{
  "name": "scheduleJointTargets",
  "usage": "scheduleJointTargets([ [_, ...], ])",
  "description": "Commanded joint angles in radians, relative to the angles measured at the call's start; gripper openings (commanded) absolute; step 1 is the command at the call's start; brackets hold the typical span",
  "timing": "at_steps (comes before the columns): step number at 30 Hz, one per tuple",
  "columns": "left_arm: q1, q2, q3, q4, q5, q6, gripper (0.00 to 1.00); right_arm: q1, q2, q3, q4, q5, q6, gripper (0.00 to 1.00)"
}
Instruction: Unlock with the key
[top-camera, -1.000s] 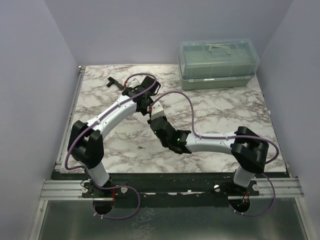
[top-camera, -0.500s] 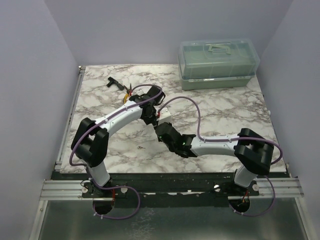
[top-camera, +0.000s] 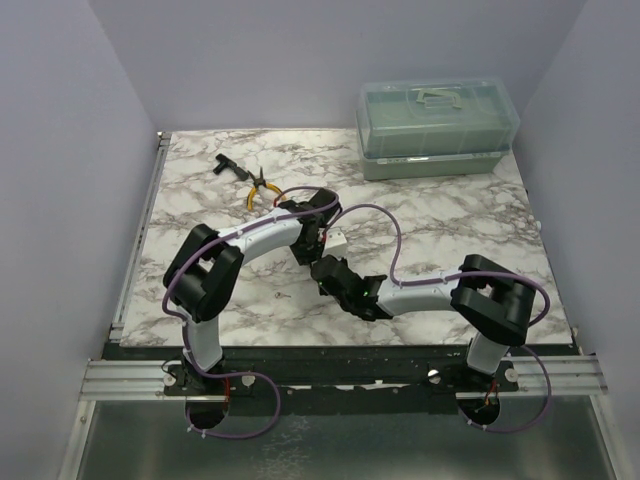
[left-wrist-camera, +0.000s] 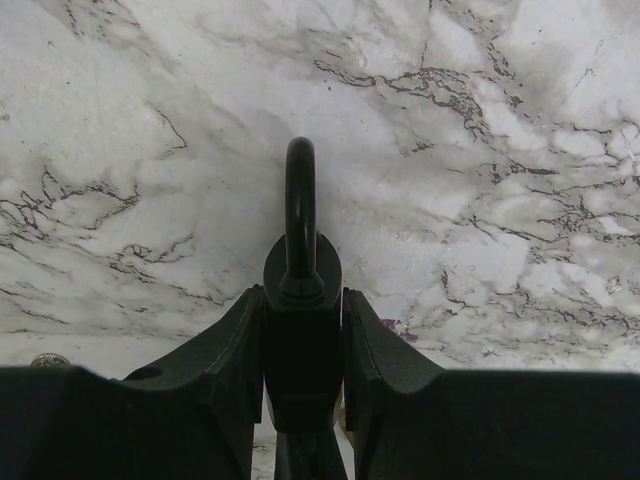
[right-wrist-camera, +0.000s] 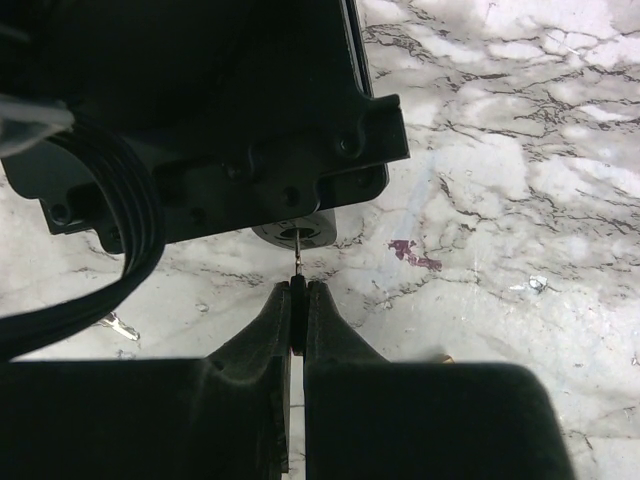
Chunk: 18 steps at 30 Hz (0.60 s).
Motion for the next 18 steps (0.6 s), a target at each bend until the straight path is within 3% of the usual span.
scheduleJointTargets([
  [1,-0.052,0.034,-0.003,-0.089,0.1,-0.063,0.0,-0.037,0.032,-0.023,0.025,0.056,0.032,0.0],
  [4,-0.058,0.038,0.004,-0.085,0.098,-0.056,0.0,-0.036,0.037,-0.03,0.022,0.06,0.035,0.0],
  [9,-0.061,0.014,0.01,-0.085,0.097,-0.053,0.15,-0.037,0.045,-0.036,0.019,0.066,0.04,0.0],
  [18,-0.06,-0.064,-0.006,-0.099,0.053,-0.098,0.71,-0.036,0.055,-0.039,0.019,0.075,0.037,0.0],
])
